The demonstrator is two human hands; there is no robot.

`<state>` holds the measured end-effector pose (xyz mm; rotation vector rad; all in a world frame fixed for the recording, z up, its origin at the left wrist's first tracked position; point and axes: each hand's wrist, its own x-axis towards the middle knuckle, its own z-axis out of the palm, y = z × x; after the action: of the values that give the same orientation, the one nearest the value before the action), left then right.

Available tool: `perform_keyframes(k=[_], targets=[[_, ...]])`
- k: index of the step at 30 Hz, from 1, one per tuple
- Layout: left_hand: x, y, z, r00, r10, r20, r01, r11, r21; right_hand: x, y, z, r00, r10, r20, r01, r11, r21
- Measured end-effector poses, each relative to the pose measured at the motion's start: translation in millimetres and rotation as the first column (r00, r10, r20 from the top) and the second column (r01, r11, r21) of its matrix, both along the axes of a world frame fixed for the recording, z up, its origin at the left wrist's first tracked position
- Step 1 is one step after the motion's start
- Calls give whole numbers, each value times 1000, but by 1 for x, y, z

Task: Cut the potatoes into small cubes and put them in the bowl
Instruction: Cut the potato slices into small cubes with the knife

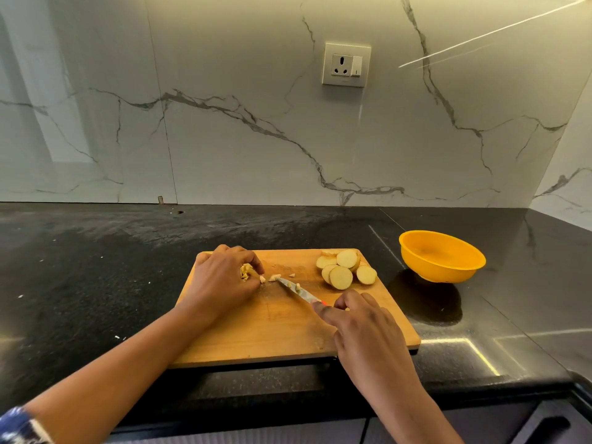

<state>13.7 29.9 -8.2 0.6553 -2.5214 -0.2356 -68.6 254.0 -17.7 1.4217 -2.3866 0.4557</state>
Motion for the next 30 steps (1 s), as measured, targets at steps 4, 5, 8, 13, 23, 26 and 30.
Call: perform_keyframes(k=[4,5,8,13,23,26,30], targets=[[-6,0,-2,991,-29,133,38,997,-68,-5,-1,-8,998,-25,-56,23,999,-36],[-9,-1,-1,985,-33,170,48,995,-84,-6,-1,-9,998,-24,-57,22,999,-44],[-19,-3,1,981,-43,190,64,992,-105,-10,-2,-11,998,-50,-50,46,997,-67],[-25,-5,5,969,-65,239,112,976,-189,-16,-5,-16,999,-14,-30,10,994,-113],[-29,-14,8,947,-133,294,186,970,-158,-26,-16,-24,999,-28,-47,16,973,-231],[-28,-18,11,952,-145,269,159,987,-32,-27,-16,-26,996,-49,-77,27,966,-258],[-28,-21,11,960,-139,241,130,990,55,-27,-16,-29,994,-59,-94,30,959,-282]])
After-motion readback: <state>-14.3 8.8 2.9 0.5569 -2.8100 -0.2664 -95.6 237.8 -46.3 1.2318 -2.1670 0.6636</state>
